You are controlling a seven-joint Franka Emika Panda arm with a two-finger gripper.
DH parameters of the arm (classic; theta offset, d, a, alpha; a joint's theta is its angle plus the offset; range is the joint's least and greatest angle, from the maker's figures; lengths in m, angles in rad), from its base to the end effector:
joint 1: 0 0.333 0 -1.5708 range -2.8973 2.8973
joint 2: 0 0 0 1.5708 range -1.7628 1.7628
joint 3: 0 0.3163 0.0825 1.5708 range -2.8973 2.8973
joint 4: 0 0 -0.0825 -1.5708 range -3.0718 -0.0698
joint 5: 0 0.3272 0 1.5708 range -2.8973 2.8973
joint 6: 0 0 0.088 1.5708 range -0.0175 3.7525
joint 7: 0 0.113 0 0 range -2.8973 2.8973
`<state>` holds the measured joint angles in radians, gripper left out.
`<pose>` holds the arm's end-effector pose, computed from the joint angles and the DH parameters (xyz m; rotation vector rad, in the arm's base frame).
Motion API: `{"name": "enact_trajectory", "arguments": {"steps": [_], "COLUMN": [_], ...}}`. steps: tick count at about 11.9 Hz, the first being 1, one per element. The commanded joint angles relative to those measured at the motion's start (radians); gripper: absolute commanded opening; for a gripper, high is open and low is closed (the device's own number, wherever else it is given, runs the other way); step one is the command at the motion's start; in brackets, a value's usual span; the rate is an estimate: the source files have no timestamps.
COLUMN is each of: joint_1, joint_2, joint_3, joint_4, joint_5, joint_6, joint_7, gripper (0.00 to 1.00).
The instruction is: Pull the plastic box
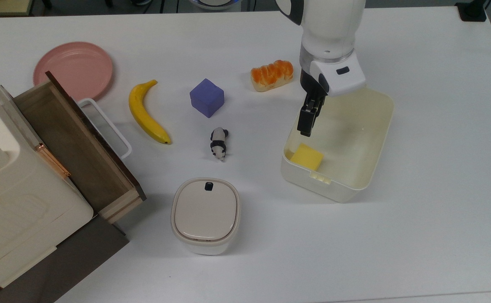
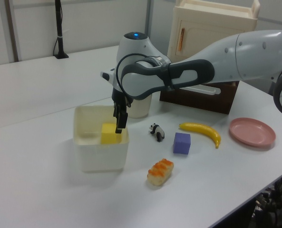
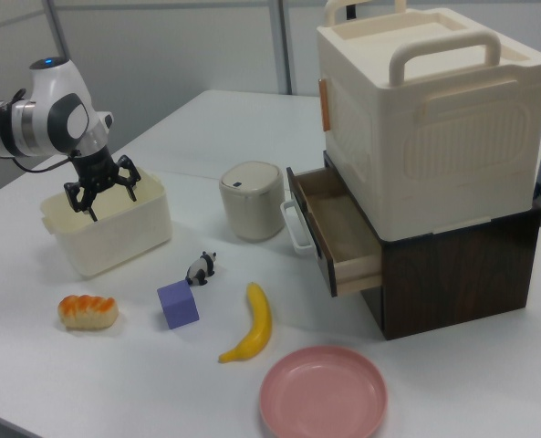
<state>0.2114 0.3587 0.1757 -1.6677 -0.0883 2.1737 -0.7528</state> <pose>0.5818 0.2190 0.4343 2.5769 1.7044 0.2290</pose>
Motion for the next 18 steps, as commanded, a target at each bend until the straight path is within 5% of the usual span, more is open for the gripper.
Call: {"name": "enact_trajectory", "arguments": {"steps": [1,18], "joint_1": [-0.009,-0.001], "joint_2": [-0.021,-0.182], "joint_3": [-0.002,-0.074], "joint_4": [-0.041,-0.210], "joint_5": [-0.016,-0.014], "joint_6": [-0.006,-0.152], "joint_7": [-0.036,0.084], "gripper": [1.00,1.00]}}
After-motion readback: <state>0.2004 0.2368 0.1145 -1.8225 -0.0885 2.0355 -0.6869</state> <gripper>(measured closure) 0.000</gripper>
